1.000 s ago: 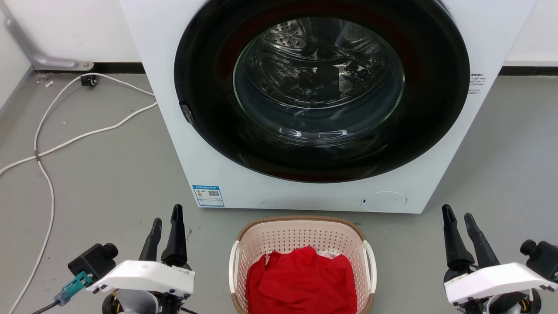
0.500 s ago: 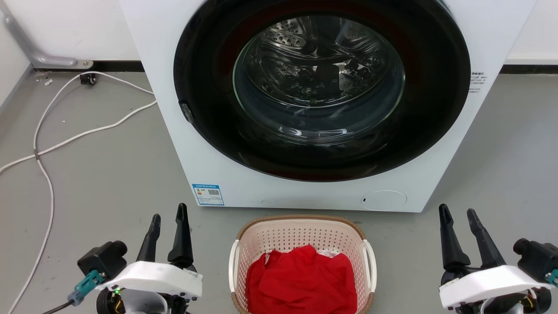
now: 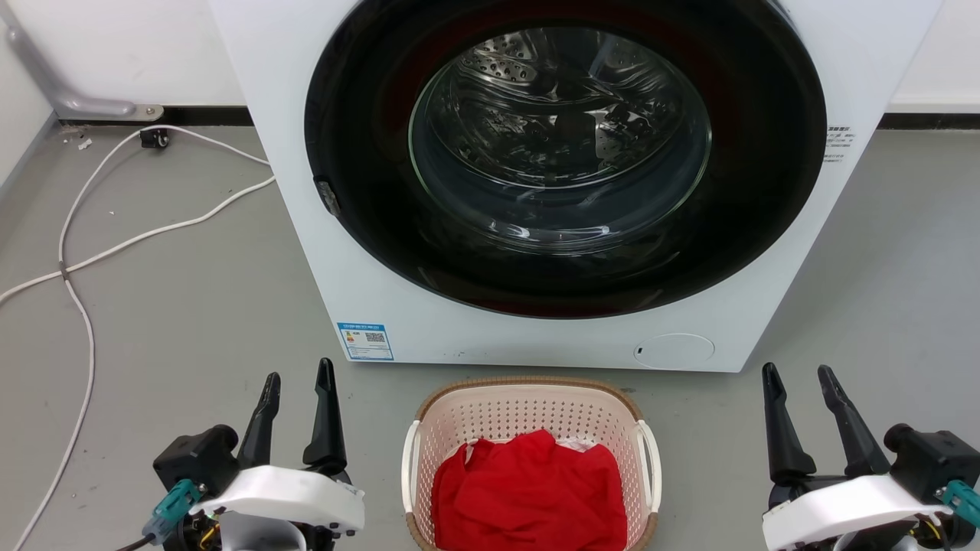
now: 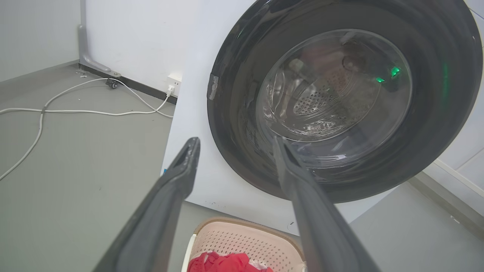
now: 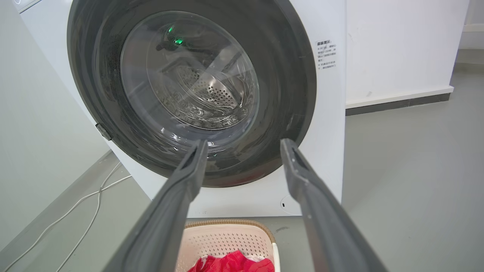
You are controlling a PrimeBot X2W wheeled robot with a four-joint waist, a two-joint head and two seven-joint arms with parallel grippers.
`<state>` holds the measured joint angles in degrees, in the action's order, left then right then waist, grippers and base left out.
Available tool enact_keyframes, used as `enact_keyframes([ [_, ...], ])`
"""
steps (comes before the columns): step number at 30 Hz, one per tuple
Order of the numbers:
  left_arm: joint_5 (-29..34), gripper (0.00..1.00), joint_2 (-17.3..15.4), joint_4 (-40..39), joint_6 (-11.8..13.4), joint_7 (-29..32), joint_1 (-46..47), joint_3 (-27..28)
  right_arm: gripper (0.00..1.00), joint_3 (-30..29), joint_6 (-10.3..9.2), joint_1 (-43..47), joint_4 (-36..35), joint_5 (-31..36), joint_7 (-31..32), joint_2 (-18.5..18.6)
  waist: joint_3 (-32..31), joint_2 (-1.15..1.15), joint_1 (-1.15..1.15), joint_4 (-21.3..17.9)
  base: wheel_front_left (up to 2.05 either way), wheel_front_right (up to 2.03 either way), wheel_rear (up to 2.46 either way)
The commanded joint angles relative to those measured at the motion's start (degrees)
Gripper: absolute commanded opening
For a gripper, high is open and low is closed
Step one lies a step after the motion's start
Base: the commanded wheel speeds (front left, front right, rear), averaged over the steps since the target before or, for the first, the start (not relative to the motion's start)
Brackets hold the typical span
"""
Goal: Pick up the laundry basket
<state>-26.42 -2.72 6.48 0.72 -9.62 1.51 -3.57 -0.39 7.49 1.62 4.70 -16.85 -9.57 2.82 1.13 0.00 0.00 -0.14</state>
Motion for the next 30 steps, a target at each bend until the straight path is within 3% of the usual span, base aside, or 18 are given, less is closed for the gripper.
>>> enact_keyframes([
  [1, 1.62, 1.0, -0.19, -0.67, 0.25, -0.48, -0.24, -0.24, 1.0, 0.14, 0.0, 0.36, -0.81, 1.83, -0.6, 0.13, 0.03, 0.0, 0.0, 0.01, 0.0, 0.0, 0.0],
  [30, 15.28, 1.0, -0.21, -1.41, 2.39, -3.96, -1.54, -1.8, 1.0, 1.01, -0.01, 2.1, -2.43, 17.38, -4.0, 0.11, 0.09, 0.0, 0.0, 0.18, 0.0, 0.0, 0.0],
])
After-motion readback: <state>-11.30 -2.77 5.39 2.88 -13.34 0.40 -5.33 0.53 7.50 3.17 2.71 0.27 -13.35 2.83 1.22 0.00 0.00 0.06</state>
